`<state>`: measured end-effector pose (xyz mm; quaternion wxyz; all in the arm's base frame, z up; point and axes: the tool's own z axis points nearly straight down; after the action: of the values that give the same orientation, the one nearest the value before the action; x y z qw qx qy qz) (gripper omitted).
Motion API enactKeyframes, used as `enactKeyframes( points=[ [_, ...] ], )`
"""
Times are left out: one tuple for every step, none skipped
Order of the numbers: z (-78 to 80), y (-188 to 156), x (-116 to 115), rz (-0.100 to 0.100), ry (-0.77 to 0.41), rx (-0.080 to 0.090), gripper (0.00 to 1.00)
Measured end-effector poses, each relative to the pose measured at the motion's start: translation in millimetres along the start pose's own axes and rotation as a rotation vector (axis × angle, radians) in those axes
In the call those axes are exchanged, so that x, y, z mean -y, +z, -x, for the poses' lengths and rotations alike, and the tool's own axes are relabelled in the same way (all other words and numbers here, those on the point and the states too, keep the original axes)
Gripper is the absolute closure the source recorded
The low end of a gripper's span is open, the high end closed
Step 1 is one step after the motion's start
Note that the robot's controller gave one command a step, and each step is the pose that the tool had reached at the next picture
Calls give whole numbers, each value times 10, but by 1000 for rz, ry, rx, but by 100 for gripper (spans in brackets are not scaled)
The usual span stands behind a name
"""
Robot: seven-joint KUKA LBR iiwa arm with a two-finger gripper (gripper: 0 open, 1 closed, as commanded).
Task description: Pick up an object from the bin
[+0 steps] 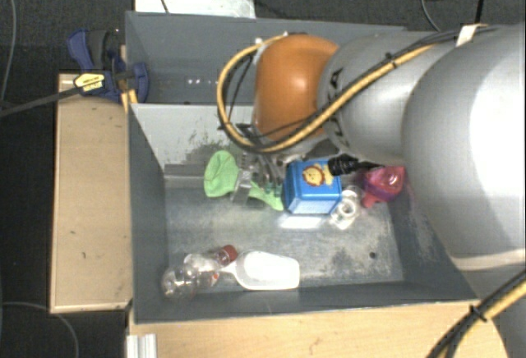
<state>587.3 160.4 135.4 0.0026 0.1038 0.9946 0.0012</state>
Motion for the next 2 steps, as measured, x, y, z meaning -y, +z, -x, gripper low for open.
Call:
enactKeyframes(
  points=[
    [-1, -80, 0, 0, 0, 0, 100],
    [-8, -175, 5, -2, -1, -5, 100]
  ],
)
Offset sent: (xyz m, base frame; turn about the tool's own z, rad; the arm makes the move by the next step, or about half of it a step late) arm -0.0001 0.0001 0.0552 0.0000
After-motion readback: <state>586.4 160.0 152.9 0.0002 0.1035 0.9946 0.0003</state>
